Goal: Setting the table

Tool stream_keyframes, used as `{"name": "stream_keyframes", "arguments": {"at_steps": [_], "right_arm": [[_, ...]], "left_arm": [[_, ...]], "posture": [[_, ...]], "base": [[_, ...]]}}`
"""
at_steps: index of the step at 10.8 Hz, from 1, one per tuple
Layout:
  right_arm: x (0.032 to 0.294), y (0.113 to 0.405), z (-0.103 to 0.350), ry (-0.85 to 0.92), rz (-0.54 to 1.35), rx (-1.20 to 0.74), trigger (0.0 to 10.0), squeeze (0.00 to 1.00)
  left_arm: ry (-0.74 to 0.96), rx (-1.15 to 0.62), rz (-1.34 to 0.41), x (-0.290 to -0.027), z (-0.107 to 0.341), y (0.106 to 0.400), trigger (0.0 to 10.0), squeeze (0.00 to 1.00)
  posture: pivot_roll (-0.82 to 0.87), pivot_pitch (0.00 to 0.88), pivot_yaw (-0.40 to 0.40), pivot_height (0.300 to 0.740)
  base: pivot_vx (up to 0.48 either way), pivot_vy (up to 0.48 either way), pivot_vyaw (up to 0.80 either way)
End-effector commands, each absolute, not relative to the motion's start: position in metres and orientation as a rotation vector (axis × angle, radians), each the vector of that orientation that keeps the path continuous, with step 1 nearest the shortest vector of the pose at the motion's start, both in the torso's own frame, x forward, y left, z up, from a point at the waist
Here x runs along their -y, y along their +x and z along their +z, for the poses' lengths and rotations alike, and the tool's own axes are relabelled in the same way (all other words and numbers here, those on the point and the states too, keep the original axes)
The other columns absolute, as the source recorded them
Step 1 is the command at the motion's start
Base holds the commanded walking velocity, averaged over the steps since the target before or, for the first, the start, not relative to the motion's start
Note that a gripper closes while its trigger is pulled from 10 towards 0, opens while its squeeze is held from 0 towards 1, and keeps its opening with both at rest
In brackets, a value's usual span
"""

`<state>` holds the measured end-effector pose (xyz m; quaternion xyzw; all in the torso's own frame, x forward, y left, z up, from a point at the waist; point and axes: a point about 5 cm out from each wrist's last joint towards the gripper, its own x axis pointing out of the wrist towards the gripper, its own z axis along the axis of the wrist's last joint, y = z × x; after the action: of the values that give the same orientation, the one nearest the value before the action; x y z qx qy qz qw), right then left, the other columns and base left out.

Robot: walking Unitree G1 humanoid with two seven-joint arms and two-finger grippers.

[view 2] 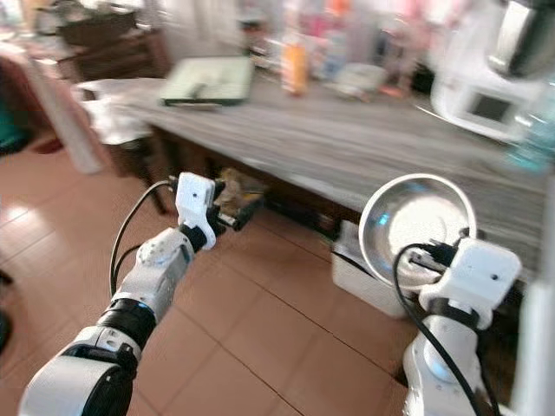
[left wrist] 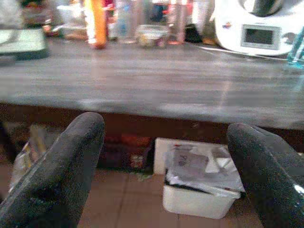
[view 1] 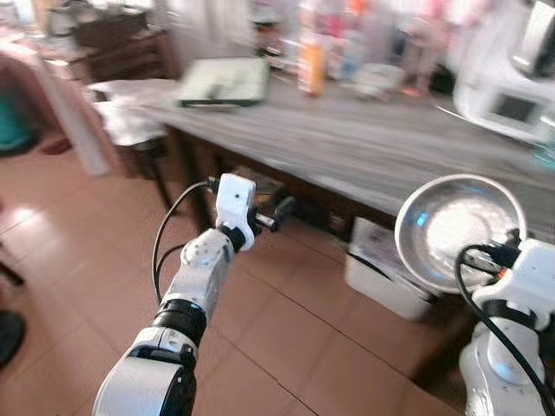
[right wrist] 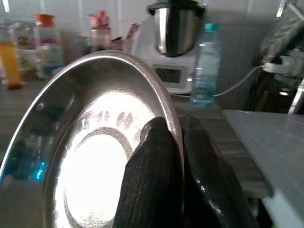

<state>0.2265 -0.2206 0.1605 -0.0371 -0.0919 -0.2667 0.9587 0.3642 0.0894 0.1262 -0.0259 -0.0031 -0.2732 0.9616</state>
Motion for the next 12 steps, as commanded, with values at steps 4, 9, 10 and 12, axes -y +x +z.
{"name": "stream_keyframes", "arguments": {"at_steps": [4,9,10,12], "right_arm": [[0.2226,0.2213,0.1661,-0.051,-0.576,0.215,10.0,0.00],[0.2273,0.2185,0.1662,-0.067,-0.610,0.213,10.0,0.00],[0.2274,0.2187,0.1669,-0.078,-0.610,0.213,10.0,0.00],[0.2264,0.2195,0.1666,-0.082,-0.603,0.208,10.0,0.00]], "left_arm": [[-0.038,-0.005,-0.554,-0.0913,0.1266,0.3662,10.0,0.00],[-0.034,0.032,-0.563,-0.0874,0.1298,0.3656,10.0,0.00],[-0.035,0.034,-0.560,-0.0868,0.1305,0.3658,10.0,0.00],[-0.051,0.055,-0.551,-0.0850,0.1339,0.3659,10.0,0.00]], "posture": [[-0.05,0.053,0.068,0.740],[-0.06,0.056,0.069,0.740],[-0.05,0.058,0.065,0.740],[-0.05,0.061,0.059,0.740]], "base": [[0.000,0.480,0.00],[0.000,0.078,0.00],[0.000,0.000,0.00],[0.000,0.000,-0.74]]}}
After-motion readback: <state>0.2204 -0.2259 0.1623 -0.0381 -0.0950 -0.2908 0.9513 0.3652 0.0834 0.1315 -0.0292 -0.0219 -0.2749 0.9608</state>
